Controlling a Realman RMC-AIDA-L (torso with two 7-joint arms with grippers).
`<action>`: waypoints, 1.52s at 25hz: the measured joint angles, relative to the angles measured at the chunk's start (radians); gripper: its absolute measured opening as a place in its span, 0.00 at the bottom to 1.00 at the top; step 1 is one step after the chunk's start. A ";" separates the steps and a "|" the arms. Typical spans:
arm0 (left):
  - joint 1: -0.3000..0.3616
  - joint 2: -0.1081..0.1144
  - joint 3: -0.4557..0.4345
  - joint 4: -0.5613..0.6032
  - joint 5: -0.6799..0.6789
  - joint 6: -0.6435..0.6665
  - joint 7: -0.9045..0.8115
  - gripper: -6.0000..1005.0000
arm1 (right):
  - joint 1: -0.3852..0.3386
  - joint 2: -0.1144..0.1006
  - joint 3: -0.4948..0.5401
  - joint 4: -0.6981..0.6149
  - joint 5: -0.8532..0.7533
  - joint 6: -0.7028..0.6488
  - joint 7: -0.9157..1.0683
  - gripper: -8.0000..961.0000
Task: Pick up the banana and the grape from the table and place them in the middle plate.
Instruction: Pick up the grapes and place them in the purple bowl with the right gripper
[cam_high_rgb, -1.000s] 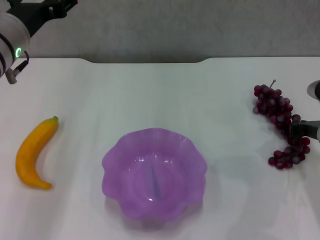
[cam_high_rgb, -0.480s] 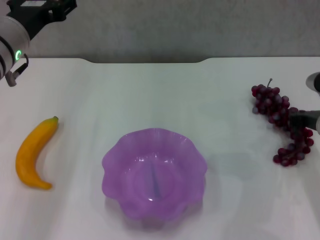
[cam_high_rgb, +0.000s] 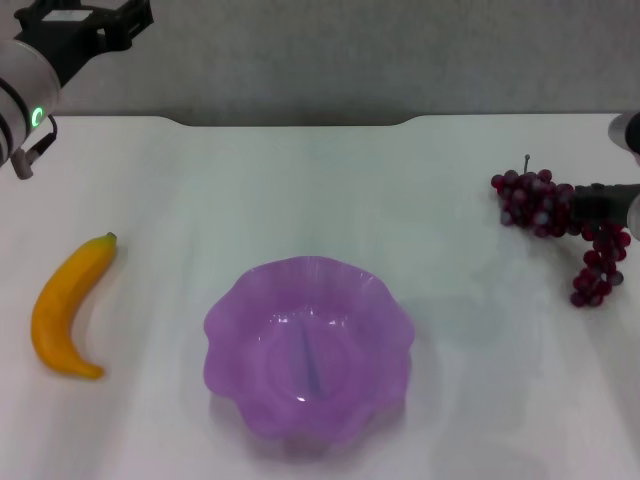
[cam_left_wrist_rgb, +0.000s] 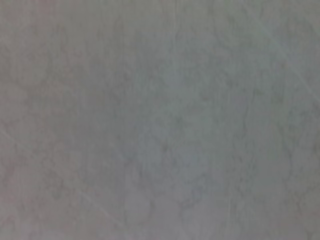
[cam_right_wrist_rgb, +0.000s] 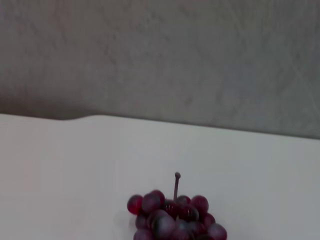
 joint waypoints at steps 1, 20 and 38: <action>-0.001 0.000 0.000 -0.003 0.000 0.001 0.000 0.80 | -0.001 0.001 -0.003 -0.009 0.000 0.002 0.000 0.17; -0.010 0.000 0.000 -0.033 -0.002 0.006 0.001 0.80 | -0.034 0.001 -0.066 -0.246 0.001 0.049 0.010 0.17; -0.004 0.000 -0.002 -0.034 -0.001 0.005 0.005 0.80 | -0.167 -0.001 -0.205 -0.693 -0.005 0.102 0.100 0.16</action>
